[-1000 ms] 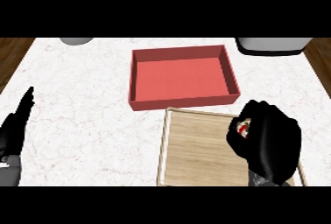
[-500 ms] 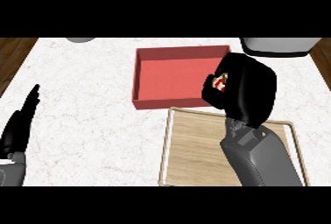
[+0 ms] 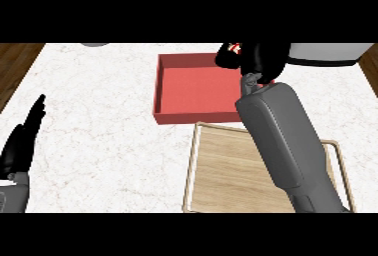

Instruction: Pick the cupcake from the tray and place it in the cardboard box

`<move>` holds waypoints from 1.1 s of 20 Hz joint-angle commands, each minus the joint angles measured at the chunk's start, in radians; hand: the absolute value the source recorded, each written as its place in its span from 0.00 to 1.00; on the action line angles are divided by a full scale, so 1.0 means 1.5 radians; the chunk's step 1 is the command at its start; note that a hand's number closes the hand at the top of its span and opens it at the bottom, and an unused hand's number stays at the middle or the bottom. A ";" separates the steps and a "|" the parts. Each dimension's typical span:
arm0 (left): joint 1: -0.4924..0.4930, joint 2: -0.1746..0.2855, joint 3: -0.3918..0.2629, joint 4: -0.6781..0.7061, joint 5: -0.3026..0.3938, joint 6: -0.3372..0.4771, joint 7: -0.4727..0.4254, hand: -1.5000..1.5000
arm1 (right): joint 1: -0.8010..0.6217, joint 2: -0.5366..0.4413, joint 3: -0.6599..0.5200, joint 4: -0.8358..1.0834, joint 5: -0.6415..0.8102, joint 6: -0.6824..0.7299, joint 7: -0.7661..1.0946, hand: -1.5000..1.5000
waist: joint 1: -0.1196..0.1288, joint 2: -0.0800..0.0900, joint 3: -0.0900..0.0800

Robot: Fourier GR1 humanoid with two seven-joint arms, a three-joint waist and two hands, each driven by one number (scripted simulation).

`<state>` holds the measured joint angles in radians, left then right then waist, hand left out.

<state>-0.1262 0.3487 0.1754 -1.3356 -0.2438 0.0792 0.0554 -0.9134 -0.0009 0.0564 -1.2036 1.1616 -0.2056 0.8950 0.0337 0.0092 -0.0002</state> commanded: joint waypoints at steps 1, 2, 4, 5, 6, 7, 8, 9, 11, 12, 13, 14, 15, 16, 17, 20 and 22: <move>-0.012 -0.020 -0.012 0.022 -0.017 0.018 -0.016 0.50 | -0.089 0.001 -0.071 0.180 -0.040 -0.077 -0.055 1.00 | 0.001 0.003 0.000; -0.024 0.008 0.010 0.025 -0.002 -0.003 -0.003 0.50 | -0.101 -0.008 -0.084 0.202 -0.058 -0.076 -0.079 1.00 | -0.003 0.001 0.000; -0.021 -0.006 -0.001 0.018 -0.003 0.000 -0.023 0.50 | -0.139 0.001 -0.087 0.287 -0.057 -0.148 -0.078 1.00 | 0.008 0.004 0.000; 0.001 0.003 0.004 -0.014 0.003 -0.010 -0.001 0.50 | -0.138 -0.016 -0.107 0.322 -0.059 -0.155 -0.111 1.00 | 0.009 0.003 0.000; -0.021 -0.015 -0.016 -0.020 -0.020 0.011 0.026 0.50 | -0.141 -0.004 -0.107 0.359 -0.050 -0.178 -0.108 1.00 | 0.010 0.005 0.000; -0.043 -0.012 -0.017 0.001 -0.024 0.009 0.026 0.50 | -0.143 -0.011 -0.121 0.380 -0.068 -0.198 -0.143 1.00 | 0.007 0.006 0.000; -0.009 -0.022 -0.021 -0.005 -0.024 0.011 0.006 0.50 | -0.188 -0.032 -0.146 0.404 -0.086 -0.173 -0.139 1.00 | 0.010 0.005 0.000; -0.025 -0.025 -0.014 0.013 -0.011 0.008 -0.003 0.50 | -0.180 -0.038 -0.145 0.442 -0.074 -0.195 -0.152 1.00 | 0.017 0.010 0.000; -0.025 -0.016 -0.017 0.020 -0.022 0.007 -0.017 0.50 | -0.195 -0.049 -0.153 0.486 -0.051 -0.229 -0.123 1.00 | 0.020 0.013 0.000; -0.024 -0.026 -0.027 0.003 -0.026 0.010 -0.002 0.50 | -0.189 -0.049 -0.163 0.508 -0.058 -0.242 -0.126 1.00 | 0.022 0.013 0.000; -0.042 -0.004 -0.015 -0.031 -0.014 -0.010 0.051 0.50 | -0.201 -0.022 -0.175 0.511 -0.073 -0.249 -0.100 1.00 | 0.019 0.008 0.001; -0.009 -0.035 -0.024 -0.006 -0.024 0.019 -0.008 0.50 | -0.206 -0.049 -0.201 0.523 -0.100 -0.243 -0.126 0.00 | 0.025 0.013 0.000; -0.014 -0.001 -0.006 -0.009 -0.003 -0.017 -0.001 0.50 | -0.182 -0.053 -0.224 0.518 -0.131 -0.261 -0.160 0.00 | 0.030 0.015 0.001; -0.017 -0.007 -0.007 0.000 -0.006 -0.013 0.001 0.50 | -0.201 -0.039 -0.228 0.540 -0.135 -0.255 -0.151 0.00 | 0.024 0.012 0.001; -0.034 -0.010 -0.011 0.011 -0.011 -0.008 -0.006 0.50 | -0.184 -0.033 -0.230 0.559 -0.133 -0.280 -0.167 0.00 | 0.027 0.017 0.001; -0.056 -0.004 -0.008 0.021 -0.013 -0.010 0.009 0.50 | -0.202 -0.049 -0.253 0.580 -0.155 -0.295 -0.211 0.00 | 0.030 0.019 0.001; -0.038 -0.010 -0.012 -0.004 -0.004 -0.019 0.009 0.50 | -0.214 -0.055 -0.261 0.583 -0.165 -0.306 -0.246 0.00 | 0.034 0.016 0.001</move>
<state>-0.1815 0.3343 0.1578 -1.3258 -0.2608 0.0655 0.0576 -1.2117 -0.0645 -0.2984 -0.3681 0.9499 -0.6330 0.6019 0.0779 0.0338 0.0010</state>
